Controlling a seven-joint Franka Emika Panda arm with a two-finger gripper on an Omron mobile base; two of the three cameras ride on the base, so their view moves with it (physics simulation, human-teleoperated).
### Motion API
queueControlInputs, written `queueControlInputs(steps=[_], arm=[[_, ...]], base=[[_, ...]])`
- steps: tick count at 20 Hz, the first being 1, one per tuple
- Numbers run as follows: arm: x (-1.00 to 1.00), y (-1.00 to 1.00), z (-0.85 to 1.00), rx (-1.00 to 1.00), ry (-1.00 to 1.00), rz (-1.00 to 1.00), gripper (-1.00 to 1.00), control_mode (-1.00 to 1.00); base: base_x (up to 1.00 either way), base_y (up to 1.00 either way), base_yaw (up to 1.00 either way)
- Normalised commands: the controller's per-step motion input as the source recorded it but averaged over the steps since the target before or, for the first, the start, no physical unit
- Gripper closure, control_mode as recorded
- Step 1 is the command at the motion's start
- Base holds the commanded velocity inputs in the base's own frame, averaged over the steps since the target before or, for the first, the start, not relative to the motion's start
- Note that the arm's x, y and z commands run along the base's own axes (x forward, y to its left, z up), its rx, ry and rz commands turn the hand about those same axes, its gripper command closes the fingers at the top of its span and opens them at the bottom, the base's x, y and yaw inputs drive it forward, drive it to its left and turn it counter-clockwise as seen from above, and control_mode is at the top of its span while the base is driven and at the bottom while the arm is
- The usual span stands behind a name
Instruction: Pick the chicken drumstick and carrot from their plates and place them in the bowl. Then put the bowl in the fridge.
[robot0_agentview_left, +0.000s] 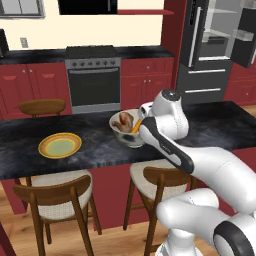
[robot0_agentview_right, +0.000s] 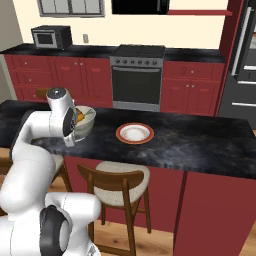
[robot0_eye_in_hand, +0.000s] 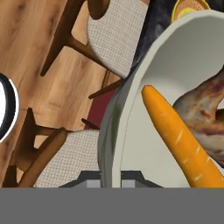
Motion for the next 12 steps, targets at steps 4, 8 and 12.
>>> queueControlInputs(steps=[4, 8, 12], arm=[[-0.27, -0.1, 0.01, 0.03, 0.0, -0.04, 1.0, -1.0], [-0.03, -0.01, 0.0, 0.01, 0.0, -0.01, 1.0, -1.0], [0.0, 0.0, 0.0, 0.0, 0.0, 0.0, 1.0, -1.0]], base=[[0.0, 0.0, 0.0], [0.0, 0.0, 0.0], [0.0, 0.0, 0.0]])
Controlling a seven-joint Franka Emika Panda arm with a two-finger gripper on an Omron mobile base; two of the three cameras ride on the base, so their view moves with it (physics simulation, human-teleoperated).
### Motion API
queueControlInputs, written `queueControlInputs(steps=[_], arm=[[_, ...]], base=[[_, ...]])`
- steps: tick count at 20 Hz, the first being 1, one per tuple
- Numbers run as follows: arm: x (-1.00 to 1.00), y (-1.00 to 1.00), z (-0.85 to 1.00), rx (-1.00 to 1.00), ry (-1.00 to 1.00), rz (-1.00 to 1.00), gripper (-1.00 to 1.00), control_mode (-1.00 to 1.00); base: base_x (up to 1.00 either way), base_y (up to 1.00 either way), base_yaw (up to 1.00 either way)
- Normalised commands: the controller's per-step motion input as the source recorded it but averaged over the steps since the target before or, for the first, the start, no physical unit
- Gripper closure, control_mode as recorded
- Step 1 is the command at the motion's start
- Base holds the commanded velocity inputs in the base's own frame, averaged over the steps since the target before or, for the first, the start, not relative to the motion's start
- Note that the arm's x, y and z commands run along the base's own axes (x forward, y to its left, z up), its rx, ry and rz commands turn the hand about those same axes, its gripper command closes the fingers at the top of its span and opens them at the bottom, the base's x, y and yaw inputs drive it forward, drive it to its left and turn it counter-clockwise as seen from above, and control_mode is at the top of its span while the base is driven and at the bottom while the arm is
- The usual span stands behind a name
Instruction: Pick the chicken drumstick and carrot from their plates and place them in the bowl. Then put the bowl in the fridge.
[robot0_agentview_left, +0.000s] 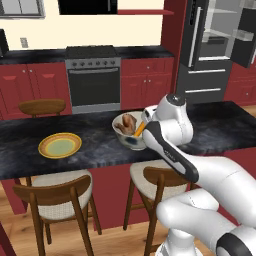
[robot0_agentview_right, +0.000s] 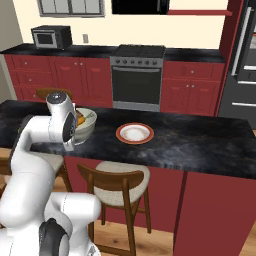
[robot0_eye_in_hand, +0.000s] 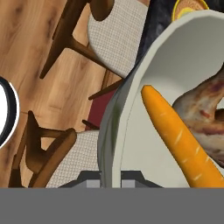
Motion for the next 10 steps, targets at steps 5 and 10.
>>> queueControlInputs(steps=[5, 10], arm=[[0.0, 0.0, 0.0, 0.0, 0.0, 0.0, 1.0, 1.0], [0.0, 0.0, 0.0, 0.0, 0.0, 0.0, 1.0, 1.0]], base=[[0.0, 0.0, 0.0], [0.0, 0.0, 0.0]])
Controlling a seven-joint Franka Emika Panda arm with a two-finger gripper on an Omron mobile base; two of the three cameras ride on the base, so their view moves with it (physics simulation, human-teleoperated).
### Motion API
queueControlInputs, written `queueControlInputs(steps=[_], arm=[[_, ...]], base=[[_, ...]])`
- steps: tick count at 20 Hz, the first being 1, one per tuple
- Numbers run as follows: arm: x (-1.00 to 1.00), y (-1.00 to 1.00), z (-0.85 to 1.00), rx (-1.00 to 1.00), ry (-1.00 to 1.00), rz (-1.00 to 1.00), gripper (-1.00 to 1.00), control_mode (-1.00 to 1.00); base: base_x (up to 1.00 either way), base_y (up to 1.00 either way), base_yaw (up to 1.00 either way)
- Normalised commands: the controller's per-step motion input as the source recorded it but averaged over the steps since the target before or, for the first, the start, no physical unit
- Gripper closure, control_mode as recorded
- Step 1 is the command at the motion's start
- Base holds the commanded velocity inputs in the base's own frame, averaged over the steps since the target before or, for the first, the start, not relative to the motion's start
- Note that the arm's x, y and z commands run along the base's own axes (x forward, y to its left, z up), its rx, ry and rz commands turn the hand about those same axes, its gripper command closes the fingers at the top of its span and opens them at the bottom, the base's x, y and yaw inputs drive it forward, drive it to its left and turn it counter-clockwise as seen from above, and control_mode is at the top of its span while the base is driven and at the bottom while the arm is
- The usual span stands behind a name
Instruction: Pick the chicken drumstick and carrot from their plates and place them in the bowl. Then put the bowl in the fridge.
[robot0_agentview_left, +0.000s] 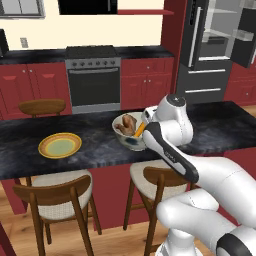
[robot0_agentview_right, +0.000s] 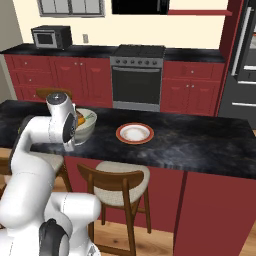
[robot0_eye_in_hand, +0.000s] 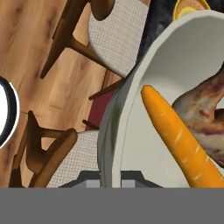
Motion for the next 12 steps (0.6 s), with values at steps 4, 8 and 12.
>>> queueControlInputs(steps=[4, 8, 12], arm=[[0.0, 0.0, 0.0, 0.0, 0.0, 0.0, 1.0, 1.0], [0.0, 0.0, 0.0, 0.0, 0.0, 0.0, 1.0, 1.0], [0.0, 0.0, 0.0, 0.0, 0.0, 0.0, 1.0, 1.0]], base=[[-0.2, -0.07, 0.0], [-0.59, -0.35, -0.04], [-0.18, -0.28, -0.48]])
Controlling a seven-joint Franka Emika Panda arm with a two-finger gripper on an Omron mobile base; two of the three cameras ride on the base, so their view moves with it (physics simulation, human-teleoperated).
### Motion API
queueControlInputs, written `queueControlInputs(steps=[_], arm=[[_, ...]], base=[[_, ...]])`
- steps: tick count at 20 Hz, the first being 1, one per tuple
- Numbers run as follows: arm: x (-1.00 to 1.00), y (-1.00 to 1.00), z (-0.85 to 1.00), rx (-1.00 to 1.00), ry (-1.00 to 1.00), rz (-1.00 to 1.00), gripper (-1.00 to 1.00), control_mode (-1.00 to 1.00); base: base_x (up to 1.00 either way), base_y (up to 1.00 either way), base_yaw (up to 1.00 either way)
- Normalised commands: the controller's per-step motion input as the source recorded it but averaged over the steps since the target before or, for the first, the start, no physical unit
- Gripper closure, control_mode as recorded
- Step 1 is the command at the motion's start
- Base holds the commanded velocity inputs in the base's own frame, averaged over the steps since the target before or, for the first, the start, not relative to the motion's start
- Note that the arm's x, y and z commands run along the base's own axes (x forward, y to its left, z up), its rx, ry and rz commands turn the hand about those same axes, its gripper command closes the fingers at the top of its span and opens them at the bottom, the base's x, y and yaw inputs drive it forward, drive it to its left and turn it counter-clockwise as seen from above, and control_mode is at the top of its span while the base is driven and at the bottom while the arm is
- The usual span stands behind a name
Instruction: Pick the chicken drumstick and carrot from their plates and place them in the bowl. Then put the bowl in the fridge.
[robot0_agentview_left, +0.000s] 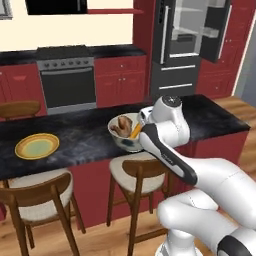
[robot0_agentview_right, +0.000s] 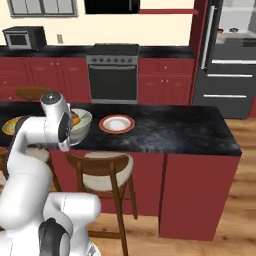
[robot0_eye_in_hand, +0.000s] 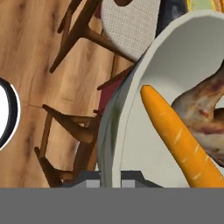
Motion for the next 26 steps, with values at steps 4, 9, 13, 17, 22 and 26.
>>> queueControlInputs(steps=[4, 9, 13, 17, 22, 26], arm=[[0.0, 0.0, 0.0, 0.0, 0.0, 0.0, 1.0, 1.0], [0.0, 0.0, 0.0, 0.0, 0.0, 0.0, 1.0, 1.0], [0.0, 0.0, 0.0, 0.0, 0.0, 0.0, 1.0, 1.0], [0.0, 0.0, 0.0, 0.0, 0.0, 0.0, 1.0, 1.0], [0.0, 0.0, 0.0, 0.0, 0.0, 0.0, 1.0, 1.0], [0.0, 0.0, 0.0, 0.0, 0.0, 0.0, 1.0, 1.0]], base=[[0.01, -0.11, -0.79], [0.01, -0.09, -0.81], [0.04, -0.11, -0.79], [0.33, -0.22, -0.49], [0.45, -0.26, -0.36], [0.53, -0.27, -0.28]])
